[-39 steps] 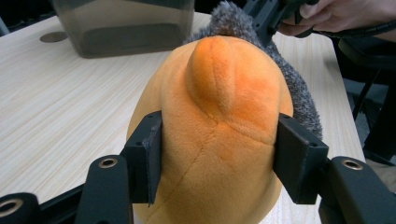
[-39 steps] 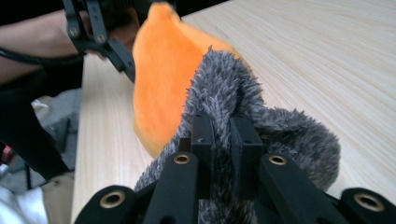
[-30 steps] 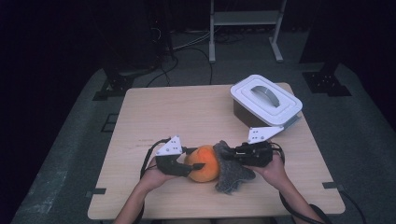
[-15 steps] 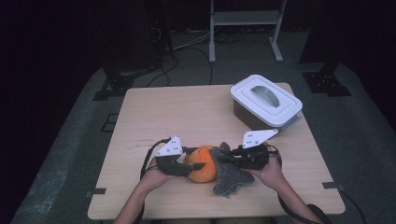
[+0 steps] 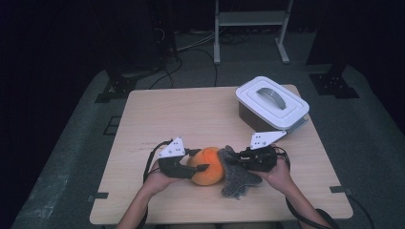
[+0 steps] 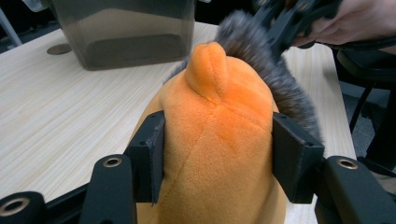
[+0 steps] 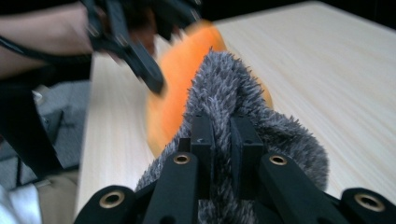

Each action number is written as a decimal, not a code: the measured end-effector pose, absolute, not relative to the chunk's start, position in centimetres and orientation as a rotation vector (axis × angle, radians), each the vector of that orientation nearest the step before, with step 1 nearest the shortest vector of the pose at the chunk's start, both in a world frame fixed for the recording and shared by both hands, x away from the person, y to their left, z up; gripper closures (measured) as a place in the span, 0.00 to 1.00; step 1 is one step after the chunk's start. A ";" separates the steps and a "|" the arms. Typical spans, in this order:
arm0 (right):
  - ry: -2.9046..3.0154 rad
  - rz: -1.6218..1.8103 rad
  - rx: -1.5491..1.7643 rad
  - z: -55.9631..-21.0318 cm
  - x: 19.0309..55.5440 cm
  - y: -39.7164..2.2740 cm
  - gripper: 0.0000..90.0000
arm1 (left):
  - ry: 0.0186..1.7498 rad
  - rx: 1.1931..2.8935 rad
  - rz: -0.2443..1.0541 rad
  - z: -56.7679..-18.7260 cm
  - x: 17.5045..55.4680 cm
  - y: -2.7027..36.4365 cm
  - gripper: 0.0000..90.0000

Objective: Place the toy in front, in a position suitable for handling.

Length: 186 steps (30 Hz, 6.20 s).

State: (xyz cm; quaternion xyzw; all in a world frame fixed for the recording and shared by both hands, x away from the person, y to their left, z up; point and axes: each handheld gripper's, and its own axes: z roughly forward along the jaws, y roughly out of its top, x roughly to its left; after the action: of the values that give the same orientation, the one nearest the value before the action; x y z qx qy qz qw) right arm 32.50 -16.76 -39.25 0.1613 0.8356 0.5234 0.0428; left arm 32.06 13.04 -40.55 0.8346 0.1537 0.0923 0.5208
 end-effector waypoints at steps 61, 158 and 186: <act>2.601 1.559 0.535 -38.6 32.3 -18.4 0.90 | 0.356 2.064 0.210 -41.5 32.0 10.7 0.45; 2.639 1.542 0.621 -40.7 33.6 -21.8 0.90 | 0.345 2.070 0.145 -41.2 31.9 10.1 0.54; 2.694 1.501 0.568 -40.8 34.1 -19.0 0.89 | 0.385 2.048 0.096 -42.4 33.0 11.9 0.15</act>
State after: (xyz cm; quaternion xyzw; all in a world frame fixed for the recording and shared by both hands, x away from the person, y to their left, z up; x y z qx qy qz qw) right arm 34.07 -18.97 -40.82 0.1812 0.8591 0.4787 0.0030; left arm 32.95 11.87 -42.39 0.8481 0.1595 0.0398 0.5036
